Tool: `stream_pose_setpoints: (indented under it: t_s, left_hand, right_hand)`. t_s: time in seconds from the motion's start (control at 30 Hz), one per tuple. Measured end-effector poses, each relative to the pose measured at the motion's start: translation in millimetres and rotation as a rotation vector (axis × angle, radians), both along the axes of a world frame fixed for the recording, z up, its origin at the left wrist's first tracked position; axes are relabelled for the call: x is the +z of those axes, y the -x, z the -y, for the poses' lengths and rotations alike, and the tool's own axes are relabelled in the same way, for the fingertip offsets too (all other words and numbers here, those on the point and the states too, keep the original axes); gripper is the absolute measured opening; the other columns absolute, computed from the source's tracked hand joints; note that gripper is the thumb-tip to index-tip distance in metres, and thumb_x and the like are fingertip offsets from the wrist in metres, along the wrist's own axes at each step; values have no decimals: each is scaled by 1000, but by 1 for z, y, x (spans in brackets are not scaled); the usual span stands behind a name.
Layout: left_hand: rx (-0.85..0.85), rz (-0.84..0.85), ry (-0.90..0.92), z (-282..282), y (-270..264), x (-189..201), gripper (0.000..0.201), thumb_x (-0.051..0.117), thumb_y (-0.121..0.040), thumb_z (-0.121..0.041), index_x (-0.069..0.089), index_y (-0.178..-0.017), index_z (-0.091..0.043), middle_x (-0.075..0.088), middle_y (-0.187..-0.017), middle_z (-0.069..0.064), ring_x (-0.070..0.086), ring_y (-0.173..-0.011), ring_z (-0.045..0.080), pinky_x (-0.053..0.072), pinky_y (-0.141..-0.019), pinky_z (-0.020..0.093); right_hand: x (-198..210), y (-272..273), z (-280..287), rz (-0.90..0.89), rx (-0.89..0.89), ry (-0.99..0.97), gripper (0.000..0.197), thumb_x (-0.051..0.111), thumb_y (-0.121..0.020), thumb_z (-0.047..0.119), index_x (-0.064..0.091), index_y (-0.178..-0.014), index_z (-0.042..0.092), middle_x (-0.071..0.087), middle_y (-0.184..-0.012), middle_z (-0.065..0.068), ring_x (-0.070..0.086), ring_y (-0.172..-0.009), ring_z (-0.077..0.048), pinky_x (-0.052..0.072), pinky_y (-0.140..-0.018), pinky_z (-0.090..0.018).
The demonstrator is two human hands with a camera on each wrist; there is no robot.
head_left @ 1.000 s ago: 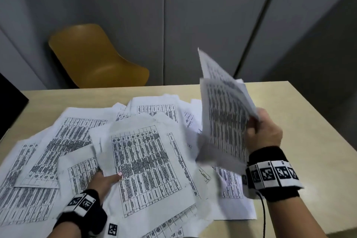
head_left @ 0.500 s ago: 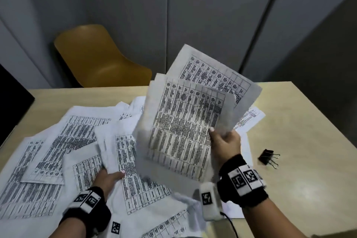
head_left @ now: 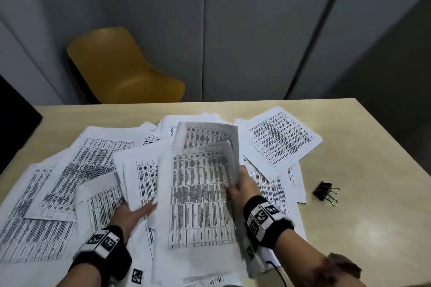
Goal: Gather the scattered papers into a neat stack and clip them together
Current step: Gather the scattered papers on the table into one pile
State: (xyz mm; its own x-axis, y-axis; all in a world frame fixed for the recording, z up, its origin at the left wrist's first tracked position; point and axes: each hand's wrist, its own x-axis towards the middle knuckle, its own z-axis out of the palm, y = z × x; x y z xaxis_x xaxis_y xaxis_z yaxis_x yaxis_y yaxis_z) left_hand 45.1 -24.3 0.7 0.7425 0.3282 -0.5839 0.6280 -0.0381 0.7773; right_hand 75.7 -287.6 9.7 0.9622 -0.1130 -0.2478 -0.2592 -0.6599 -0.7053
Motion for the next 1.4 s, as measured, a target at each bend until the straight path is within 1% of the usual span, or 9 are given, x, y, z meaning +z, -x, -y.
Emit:
stream_pose_setpoints:
  t_s: [0.07, 0.23, 0.37, 0.7, 0.83, 0.93, 1.1, 1.27, 1.4]
  left_hand:
    - [-26, -19, -32, 1, 3, 1, 36, 76, -70, -4, 53, -99, -1, 58, -116, 18, 55, -100, 30, 39, -94, 38]
    - [-42, -44, -30, -2, -1, -6, 88, 82, -60, -14, 35, -131, 5, 45, -137, 24, 44, -124, 42, 34, -107, 52]
    - [28, -71, 78, -12, -1, -13, 45, 65, -78, 1, 49, -120, 8, 57, -124, 27, 53, -115, 42, 35, -105, 55]
    - [104, -35, 208, -24, -2, -29, 42, 61, -79, 3, 51, -120, 9, 64, -95, 21, 58, -94, 37, 40, -99, 53]
    - [107, -11, 257, -20, -4, -25, 51, 65, -73, 3, 50, -121, 9, 60, -117, 25, 56, -107, 41, 35, -105, 55]
    - [90, 11, 241, -19, -4, -24, 49, 60, -80, 5, 47, -127, 8, 57, -119, 19, 49, -119, 40, 30, -109, 51]
    - [134, 19, 230, -20, -3, -27, 51, 67, -74, 1, 52, -122, 5, 59, -123, 24, 53, -115, 40, 32, -107, 55]
    - [123, 24, 251, -19, -4, -27, 51, 68, -73, 1, 52, -121, 5, 60, -118, 24, 53, -115, 42, 33, -106, 57]
    - [145, 33, 253, -21, -4, -33, 64, 74, -58, -6, 55, -118, 5, 61, -119, 27, 54, -115, 43, 32, -106, 59]
  right_hand:
    - [-2, -1, -6, -74, 106, -5, 34, 57, -88, 27, 38, -113, 13, 58, -88, -6, 59, -76, -24, 48, -61, -29]
    - [-13, -21, 19, 42, -53, 67, 44, 57, -86, 29, 46, -125, 11, 53, -126, -12, 54, -108, -25, 48, -90, -34]
    - [-19, -40, 73, -112, -101, 448, 58, 43, -92, 37, 25, -142, 14, 14, -155, -13, 14, -142, -30, 20, -114, -43]
    - [-11, 19, 76, -155, 346, 561, 41, 34, -94, 40, 48, -128, 24, 33, -149, 3, 28, -138, -18, 13, -114, -45]
    - [-18, 21, 83, -58, 47, 411, 34, 46, -88, 40, 68, -101, 19, 62, -118, -4, 55, -113, -23, 38, -98, -35]
    - [-12, 1, 93, -123, -332, 364, 58, 57, -82, 44, 43, -131, 17, 44, -135, -16, 41, -124, -34, 36, -103, -42]
    - [-3, -20, 79, -218, -457, 121, 79, 64, -80, 36, 18, -140, 14, 37, -141, -17, 40, -126, -37, 39, -101, -42]
    - [-10, -16, 66, -315, -486, -34, 54, 66, -77, 13, 36, -121, 10, 56, -103, -9, 54, -82, -27, 49, -70, -29]
    - [-6, -28, 85, -200, -577, 129, 55, 66, -77, 24, 43, -125, 12, 50, -126, -19, 49, -114, -36, 43, -97, -42]
